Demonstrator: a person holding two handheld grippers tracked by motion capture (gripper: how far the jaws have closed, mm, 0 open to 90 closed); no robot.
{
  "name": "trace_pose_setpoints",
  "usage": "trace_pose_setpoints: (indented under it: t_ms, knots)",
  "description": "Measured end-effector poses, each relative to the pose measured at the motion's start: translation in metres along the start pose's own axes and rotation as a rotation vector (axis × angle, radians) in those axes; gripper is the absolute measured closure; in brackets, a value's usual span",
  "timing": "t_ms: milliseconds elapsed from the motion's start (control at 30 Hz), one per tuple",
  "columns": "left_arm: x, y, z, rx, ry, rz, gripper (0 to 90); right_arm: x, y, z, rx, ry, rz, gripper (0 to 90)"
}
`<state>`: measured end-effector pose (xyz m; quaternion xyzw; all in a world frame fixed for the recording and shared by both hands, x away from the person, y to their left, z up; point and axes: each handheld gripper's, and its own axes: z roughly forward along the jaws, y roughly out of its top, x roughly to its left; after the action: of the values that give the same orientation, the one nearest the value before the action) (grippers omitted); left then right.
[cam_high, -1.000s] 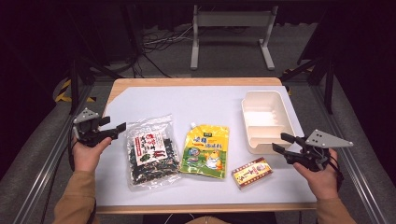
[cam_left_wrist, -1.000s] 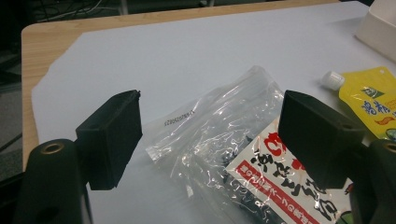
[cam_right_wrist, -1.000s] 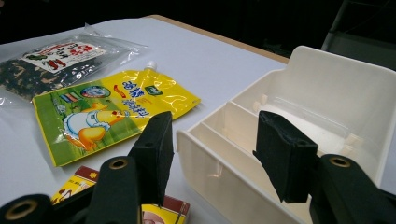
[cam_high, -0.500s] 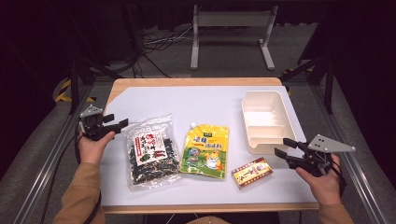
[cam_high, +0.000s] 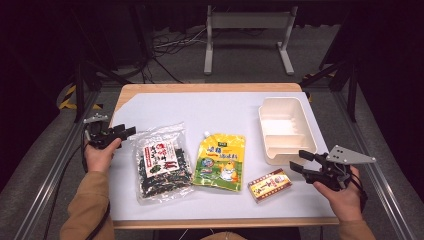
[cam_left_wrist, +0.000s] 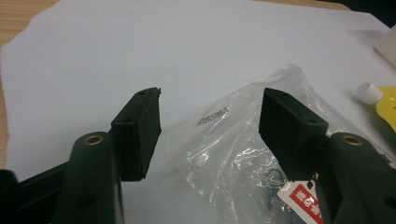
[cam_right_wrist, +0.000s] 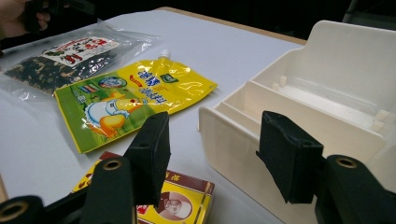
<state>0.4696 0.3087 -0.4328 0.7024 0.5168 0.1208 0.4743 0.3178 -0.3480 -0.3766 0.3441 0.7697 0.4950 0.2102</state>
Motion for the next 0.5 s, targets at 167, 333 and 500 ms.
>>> trace_pose_setpoints:
  t_ms: [167,333,500]
  knots:
    - [0.004,-0.001,0.01,0.034,0.002,-0.015,42.0,0.001,-0.003,0.002,0.015,0.0,0.006,43.2]
    - [0.009,-0.004,0.02,0.069,-0.01,-0.038,42.8,0.001,-0.006,0.002,0.024,0.0,0.01,42.5]
    - [0.017,-0.007,0.029,0.091,-0.03,-0.077,42.2,0.001,-0.008,0.001,0.028,0.0,0.018,41.9]
